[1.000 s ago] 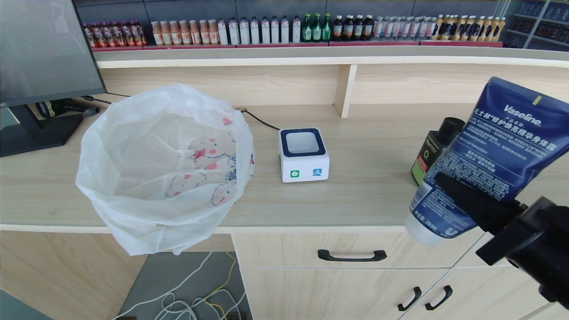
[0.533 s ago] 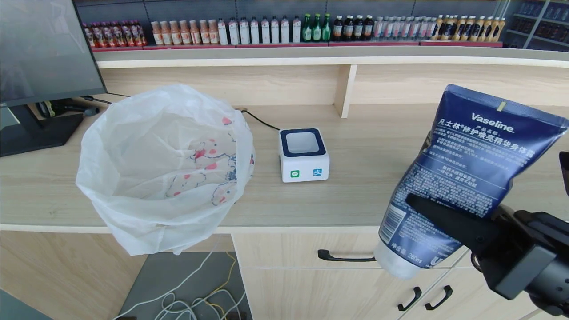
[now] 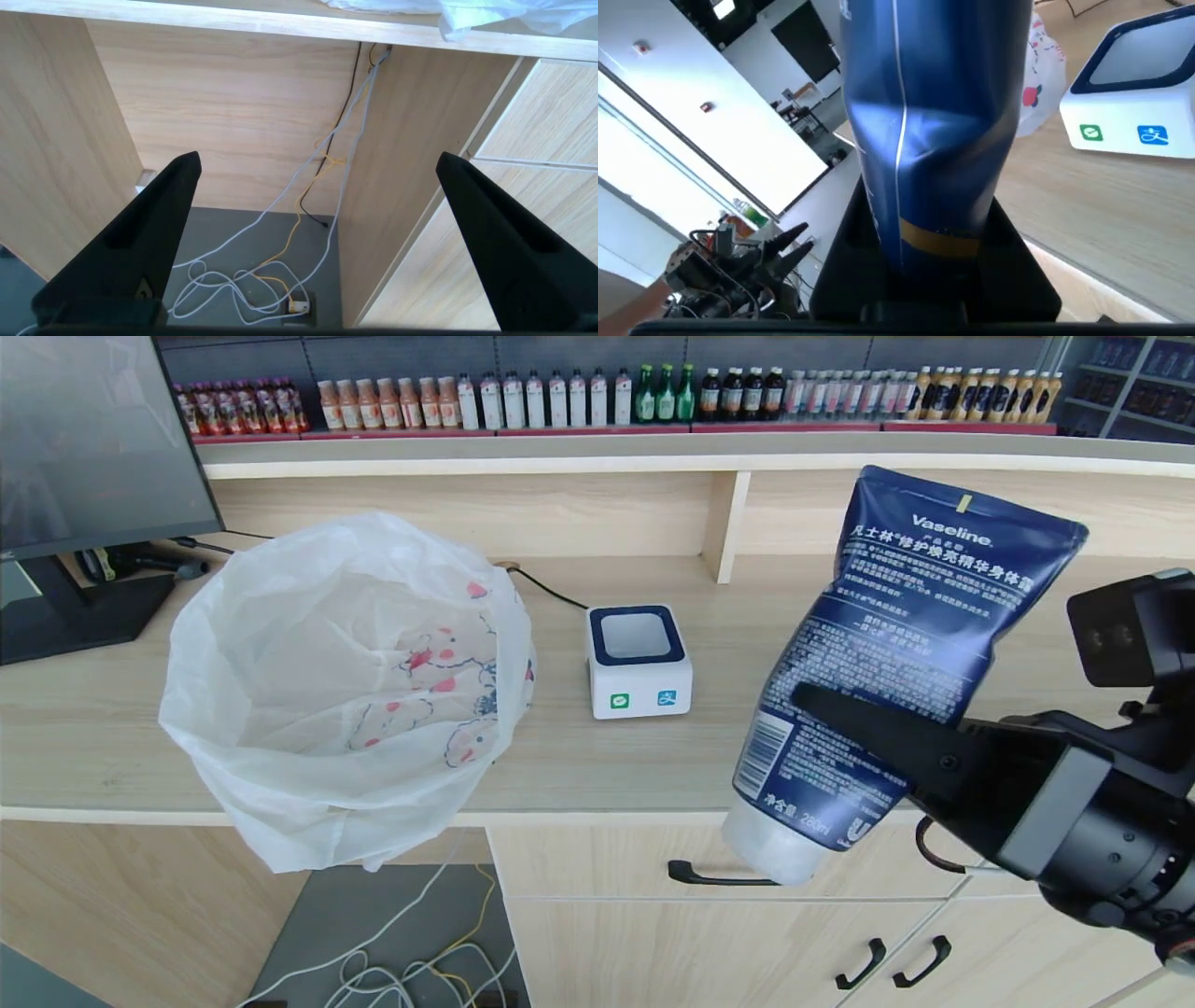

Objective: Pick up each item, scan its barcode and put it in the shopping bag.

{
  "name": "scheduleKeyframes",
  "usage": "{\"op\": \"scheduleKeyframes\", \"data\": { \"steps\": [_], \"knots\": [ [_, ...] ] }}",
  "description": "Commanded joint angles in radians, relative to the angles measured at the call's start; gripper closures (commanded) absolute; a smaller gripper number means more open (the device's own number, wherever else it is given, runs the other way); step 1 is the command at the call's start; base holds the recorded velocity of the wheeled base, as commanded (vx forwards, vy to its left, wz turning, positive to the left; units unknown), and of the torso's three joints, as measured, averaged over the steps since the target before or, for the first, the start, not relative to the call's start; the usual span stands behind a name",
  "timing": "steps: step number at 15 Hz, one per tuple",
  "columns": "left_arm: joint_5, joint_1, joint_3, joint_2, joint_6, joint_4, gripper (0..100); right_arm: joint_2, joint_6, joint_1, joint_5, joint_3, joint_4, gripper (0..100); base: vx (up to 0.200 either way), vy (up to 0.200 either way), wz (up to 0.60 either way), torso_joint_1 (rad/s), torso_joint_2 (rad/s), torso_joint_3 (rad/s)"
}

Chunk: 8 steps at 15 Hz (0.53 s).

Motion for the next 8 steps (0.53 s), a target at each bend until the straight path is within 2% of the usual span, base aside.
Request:
{"op": "scheduleKeyframes", "data": {
  "steps": [1, 3, 8],
  "knots": [
    [0.000, -0.001, 0.000, 0.000, 0.000, 0.000, 0, 0.031, 0.006, 0.044, 0.022, -0.029, -0.001, 100, 0.000, 0.000, 0.00, 0.000, 0.00, 0.000],
    [0.000, -0.001, 0.000, 0.000, 0.000, 0.000, 0, 0.031, 0.043, 0.124, 0.031, -0.029, -0.005, 100, 0.000, 0.000, 0.00, 0.000, 0.00, 0.000],
    [0.000, 0.000, 0.000, 0.000, 0.000, 0.000, 0, 0.036, 0.051, 0.239, 0.031, -0.012, -0.030, 100, 0.000, 0.000, 0.00, 0.000, 0.00, 0.000]
  ]
}}
